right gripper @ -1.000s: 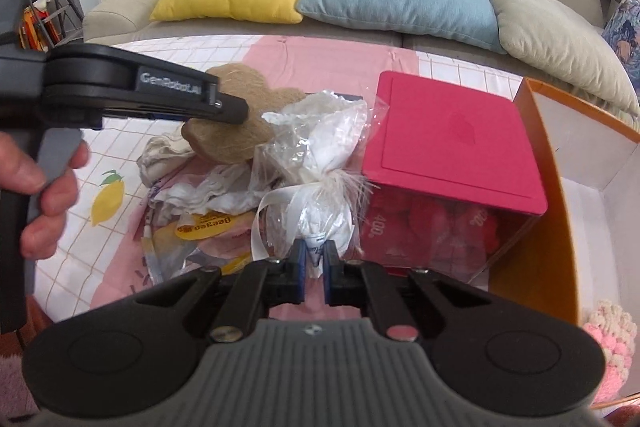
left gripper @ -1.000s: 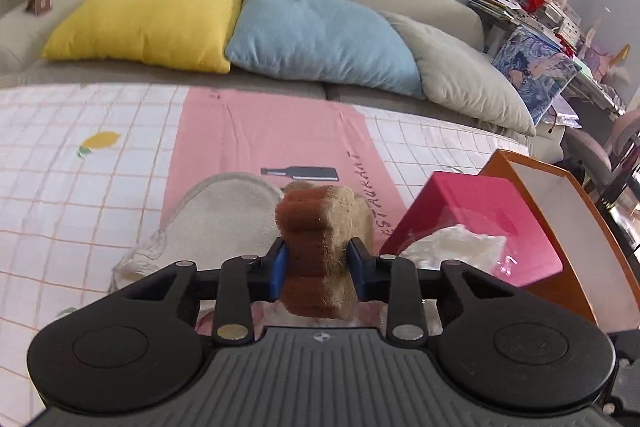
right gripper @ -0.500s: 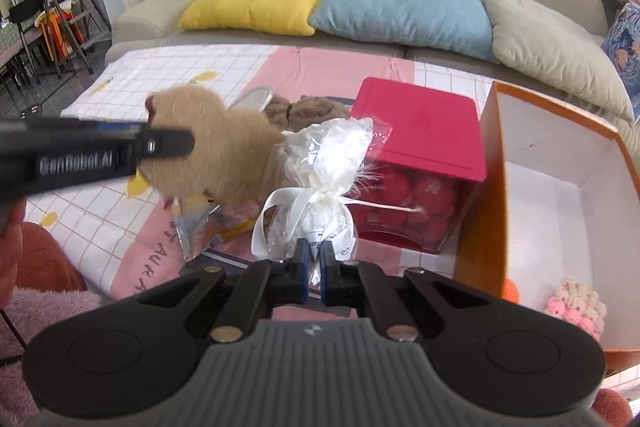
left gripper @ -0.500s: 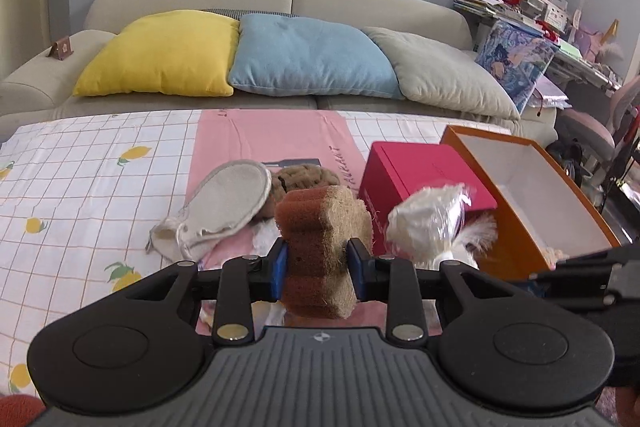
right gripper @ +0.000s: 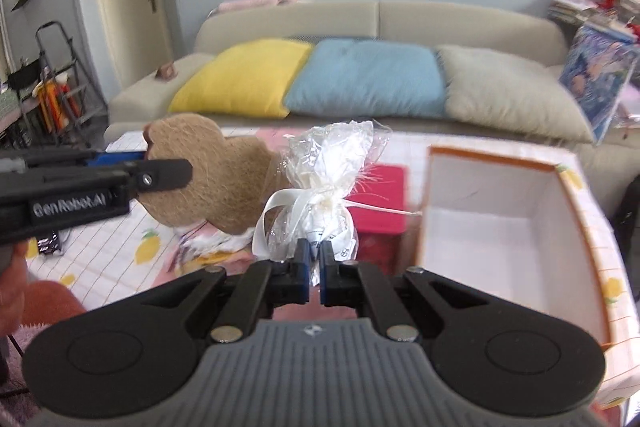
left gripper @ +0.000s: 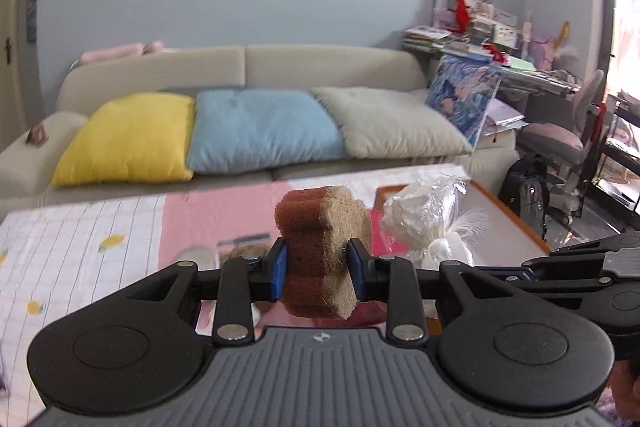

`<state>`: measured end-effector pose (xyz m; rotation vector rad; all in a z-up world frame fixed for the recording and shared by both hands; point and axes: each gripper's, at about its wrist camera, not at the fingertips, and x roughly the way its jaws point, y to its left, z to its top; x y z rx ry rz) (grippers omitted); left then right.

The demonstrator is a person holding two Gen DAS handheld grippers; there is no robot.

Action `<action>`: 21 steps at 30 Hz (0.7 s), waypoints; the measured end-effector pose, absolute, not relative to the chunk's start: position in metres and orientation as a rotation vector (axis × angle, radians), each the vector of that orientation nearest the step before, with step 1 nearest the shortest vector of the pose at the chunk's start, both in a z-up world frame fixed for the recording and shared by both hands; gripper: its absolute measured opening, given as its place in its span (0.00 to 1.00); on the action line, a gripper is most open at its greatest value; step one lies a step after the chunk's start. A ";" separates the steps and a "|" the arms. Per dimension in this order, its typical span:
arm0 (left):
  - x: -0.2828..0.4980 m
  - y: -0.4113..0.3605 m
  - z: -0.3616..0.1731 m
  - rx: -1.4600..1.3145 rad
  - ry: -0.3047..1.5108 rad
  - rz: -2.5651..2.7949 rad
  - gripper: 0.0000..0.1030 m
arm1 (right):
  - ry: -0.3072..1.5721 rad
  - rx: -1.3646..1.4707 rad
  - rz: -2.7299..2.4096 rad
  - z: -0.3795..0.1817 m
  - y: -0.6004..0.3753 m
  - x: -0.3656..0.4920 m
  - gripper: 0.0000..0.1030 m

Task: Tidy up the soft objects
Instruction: 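Carry sponge and mesh bag into the white box and release both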

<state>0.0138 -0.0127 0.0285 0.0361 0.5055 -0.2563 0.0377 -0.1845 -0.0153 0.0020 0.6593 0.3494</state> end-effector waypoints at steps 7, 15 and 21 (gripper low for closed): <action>0.041 -0.087 0.038 0.219 0.443 -0.429 0.34 | 0.694 0.006 0.232 -0.009 -0.256 0.055 0.01; 0.076 -0.182 -0.006 0.555 0.440 -0.604 0.34 | 0.876 0.060 0.181 -0.044 -0.309 0.101 0.01; 0.102 -0.214 -0.059 0.786 0.526 -0.663 0.34 | 0.988 0.147 0.190 -0.082 -0.325 0.132 0.01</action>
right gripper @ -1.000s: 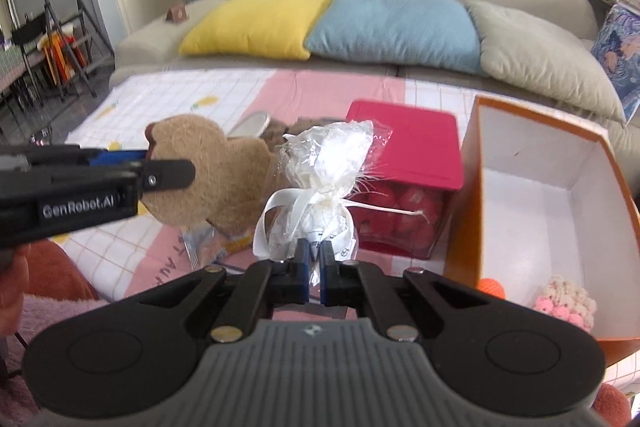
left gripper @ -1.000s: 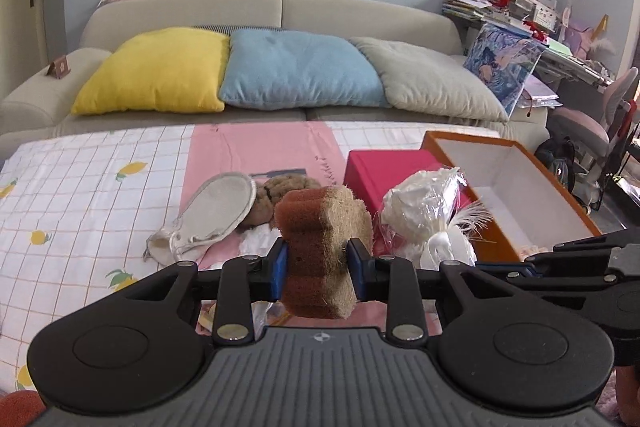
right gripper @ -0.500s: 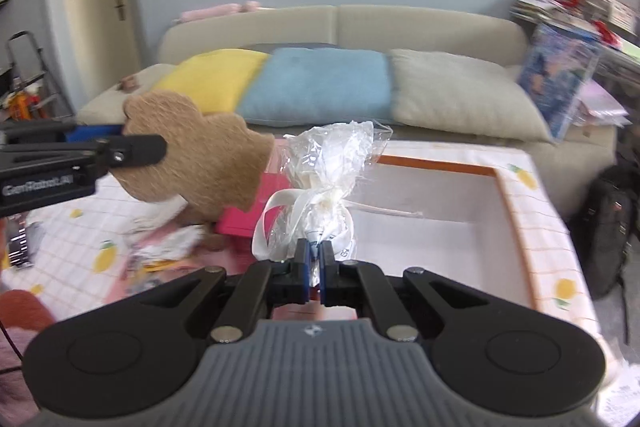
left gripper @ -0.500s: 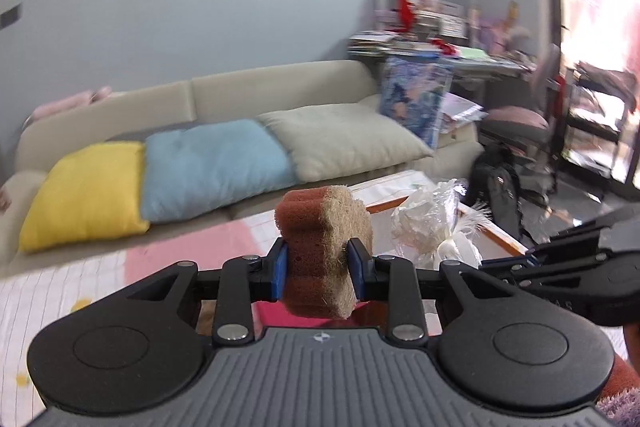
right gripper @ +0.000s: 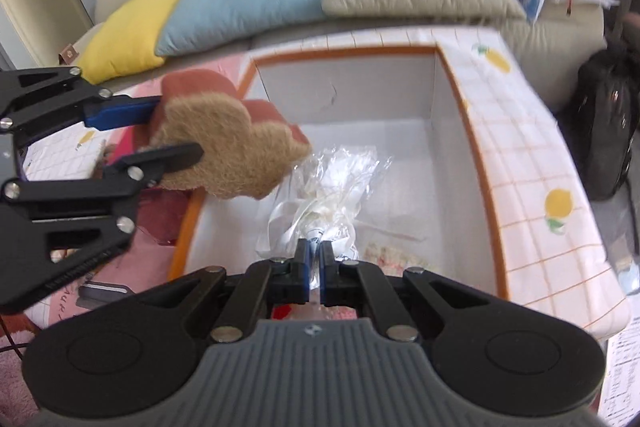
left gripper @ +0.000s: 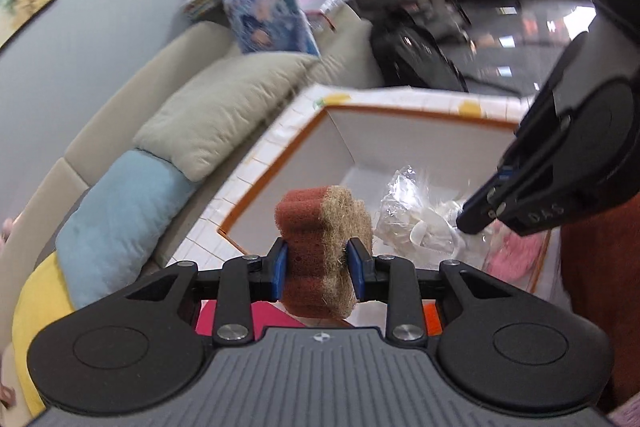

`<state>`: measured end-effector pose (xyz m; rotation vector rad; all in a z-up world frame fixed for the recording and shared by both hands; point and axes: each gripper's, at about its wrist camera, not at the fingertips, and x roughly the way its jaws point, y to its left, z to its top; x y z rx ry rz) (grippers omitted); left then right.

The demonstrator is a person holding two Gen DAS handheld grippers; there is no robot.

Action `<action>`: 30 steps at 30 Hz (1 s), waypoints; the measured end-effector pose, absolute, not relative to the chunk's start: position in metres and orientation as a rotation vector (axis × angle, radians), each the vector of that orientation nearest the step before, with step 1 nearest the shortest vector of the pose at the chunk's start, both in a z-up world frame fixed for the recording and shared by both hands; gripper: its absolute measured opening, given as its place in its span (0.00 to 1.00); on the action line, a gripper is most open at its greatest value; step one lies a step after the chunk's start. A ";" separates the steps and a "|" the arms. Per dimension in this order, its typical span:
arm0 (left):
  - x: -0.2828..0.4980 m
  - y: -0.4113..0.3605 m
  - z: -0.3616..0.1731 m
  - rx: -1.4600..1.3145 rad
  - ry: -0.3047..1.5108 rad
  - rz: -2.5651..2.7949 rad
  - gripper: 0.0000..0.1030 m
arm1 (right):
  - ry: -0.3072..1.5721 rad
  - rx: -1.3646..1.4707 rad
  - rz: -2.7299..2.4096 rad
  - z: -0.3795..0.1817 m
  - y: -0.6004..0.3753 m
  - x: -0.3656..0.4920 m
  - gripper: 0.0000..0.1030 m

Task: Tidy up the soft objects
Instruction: 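Carry sponge and mesh bag into the white box and release both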

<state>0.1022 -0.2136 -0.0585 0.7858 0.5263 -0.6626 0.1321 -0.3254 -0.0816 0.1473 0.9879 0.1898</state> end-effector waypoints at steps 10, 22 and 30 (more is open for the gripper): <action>0.102 -0.240 -0.108 1.068 0.503 -0.733 0.34 | 1.084 0.191 0.175 -0.120 -0.325 0.154 0.02; 0.111 -0.226 -0.099 0.896 0.703 -0.851 0.48 | 1.102 0.209 0.137 -0.120 -0.333 0.149 0.26; 0.102 -0.201 -0.074 0.694 0.767 -0.848 0.49 | 1.059 0.199 0.127 -0.103 -0.328 0.139 0.33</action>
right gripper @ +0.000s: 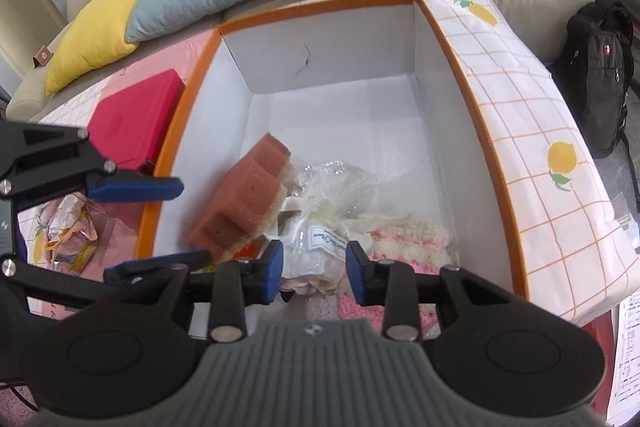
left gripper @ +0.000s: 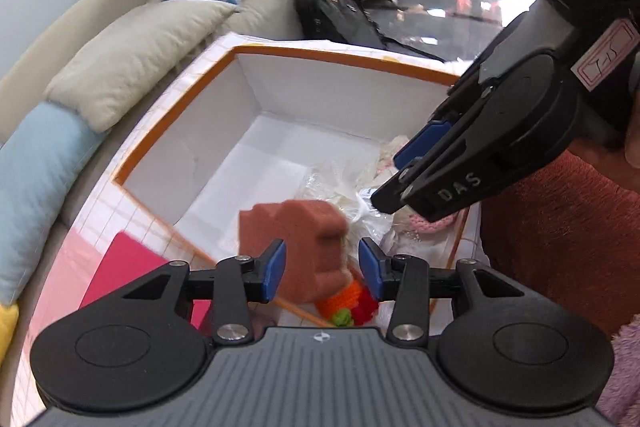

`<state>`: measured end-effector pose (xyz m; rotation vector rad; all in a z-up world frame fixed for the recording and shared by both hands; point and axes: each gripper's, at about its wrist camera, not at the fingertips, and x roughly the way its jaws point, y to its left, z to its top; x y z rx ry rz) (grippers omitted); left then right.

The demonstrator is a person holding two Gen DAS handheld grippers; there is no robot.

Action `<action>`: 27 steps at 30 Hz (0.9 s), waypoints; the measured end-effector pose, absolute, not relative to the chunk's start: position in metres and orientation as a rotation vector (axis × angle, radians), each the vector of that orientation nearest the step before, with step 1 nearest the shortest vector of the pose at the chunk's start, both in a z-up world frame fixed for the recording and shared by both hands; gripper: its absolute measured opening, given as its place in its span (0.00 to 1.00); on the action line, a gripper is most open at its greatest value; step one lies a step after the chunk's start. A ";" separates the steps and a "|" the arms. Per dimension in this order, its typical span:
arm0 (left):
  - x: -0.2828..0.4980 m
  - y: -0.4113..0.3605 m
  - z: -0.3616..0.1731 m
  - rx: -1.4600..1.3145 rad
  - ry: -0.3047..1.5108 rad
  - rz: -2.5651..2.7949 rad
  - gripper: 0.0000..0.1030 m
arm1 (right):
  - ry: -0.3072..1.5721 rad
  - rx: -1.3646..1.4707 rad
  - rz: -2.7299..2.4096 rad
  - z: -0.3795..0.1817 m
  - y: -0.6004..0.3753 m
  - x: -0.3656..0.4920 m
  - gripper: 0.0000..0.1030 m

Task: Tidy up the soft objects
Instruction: 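Carry sponge and mesh bag into the white box and release both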

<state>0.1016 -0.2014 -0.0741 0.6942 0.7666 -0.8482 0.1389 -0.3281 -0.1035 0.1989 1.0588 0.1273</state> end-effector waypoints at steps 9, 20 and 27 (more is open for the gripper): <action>0.084 -0.161 -0.042 0.493 0.764 -0.659 0.49 | 0.975 0.174 0.226 -0.089 -0.305 0.140 0.32; 0.084 -0.103 -0.030 0.310 0.799 -0.461 0.50 | 1.046 0.077 0.180 -0.123 -0.267 0.188 0.25; 0.087 -0.073 -0.036 0.195 0.849 -0.381 0.49 | 1.118 0.049 0.153 -0.145 -0.264 0.211 0.19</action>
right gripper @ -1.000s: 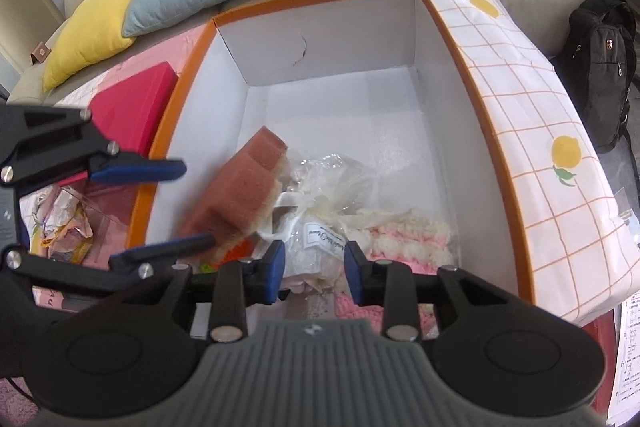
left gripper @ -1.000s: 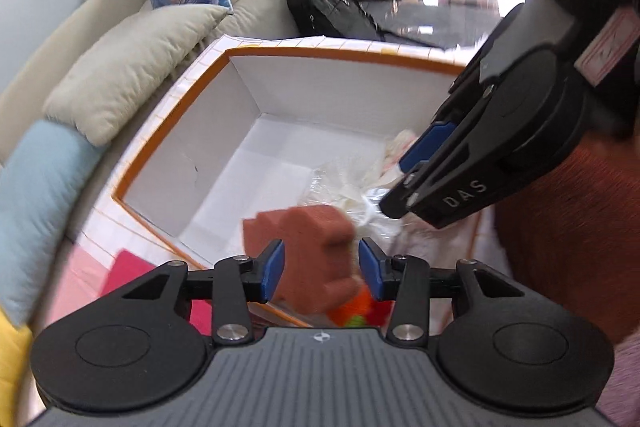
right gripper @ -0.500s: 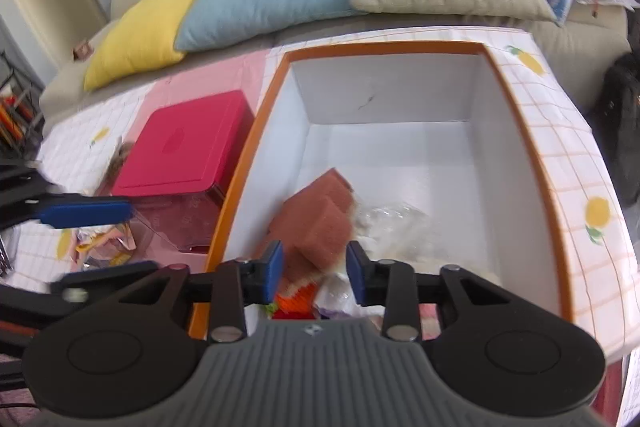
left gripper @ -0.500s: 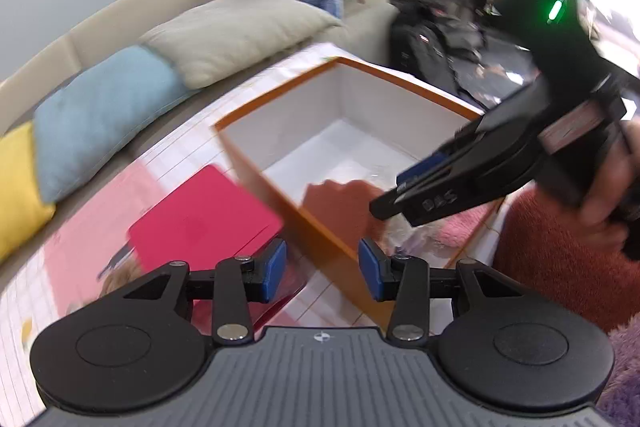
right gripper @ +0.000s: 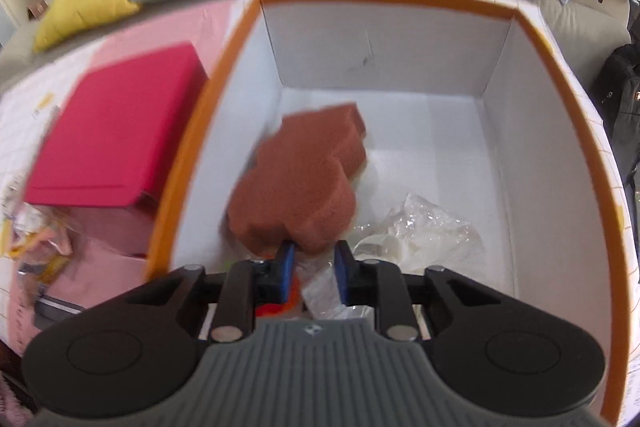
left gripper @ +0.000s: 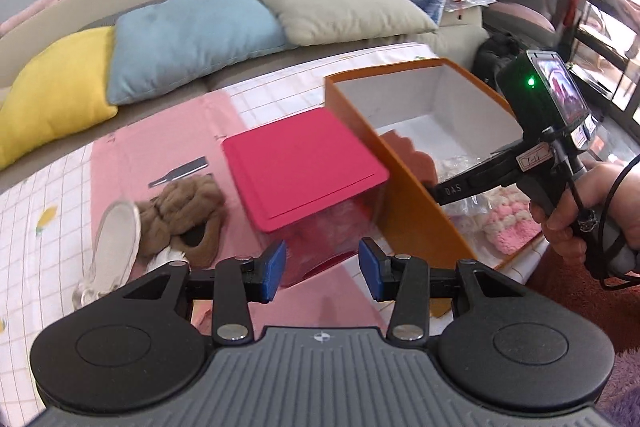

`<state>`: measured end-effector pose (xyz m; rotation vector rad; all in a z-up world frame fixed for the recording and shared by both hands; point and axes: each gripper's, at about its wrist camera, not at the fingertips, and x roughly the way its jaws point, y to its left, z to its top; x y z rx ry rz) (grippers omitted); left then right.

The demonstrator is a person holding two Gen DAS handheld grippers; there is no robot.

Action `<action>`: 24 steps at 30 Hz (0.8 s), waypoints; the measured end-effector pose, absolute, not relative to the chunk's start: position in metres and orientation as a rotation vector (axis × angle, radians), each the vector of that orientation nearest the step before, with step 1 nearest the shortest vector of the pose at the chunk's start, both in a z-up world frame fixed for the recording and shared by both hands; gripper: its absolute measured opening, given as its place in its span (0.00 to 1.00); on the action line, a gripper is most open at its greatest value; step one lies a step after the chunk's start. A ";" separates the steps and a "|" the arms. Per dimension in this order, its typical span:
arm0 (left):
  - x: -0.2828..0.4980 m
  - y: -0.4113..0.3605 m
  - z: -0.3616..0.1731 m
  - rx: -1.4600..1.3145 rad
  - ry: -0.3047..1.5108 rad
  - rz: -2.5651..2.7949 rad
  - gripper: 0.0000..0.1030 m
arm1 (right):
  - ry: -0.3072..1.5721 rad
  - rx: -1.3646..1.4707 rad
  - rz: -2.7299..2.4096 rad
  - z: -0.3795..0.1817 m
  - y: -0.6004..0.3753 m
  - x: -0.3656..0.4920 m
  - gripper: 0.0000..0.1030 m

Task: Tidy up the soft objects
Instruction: 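Carry sponge and mesh bag into the white box and release both, then move both tools back over the remaining cloth and slippers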

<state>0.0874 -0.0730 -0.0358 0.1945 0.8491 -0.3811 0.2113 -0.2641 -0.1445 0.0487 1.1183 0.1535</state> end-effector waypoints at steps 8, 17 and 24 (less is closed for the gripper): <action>0.081 -0.053 -0.034 0.157 0.827 -0.346 0.49 | 1.118 -0.014 0.148 -0.139 -0.258 0.206 0.22; 0.072 -0.030 -0.027 0.090 0.750 -0.314 0.50 | 0.920 -0.009 0.148 -0.077 -0.255 0.147 0.43; 0.066 -0.010 -0.027 0.020 0.743 -0.291 0.49 | 0.756 0.030 0.197 -0.039 -0.221 0.105 0.60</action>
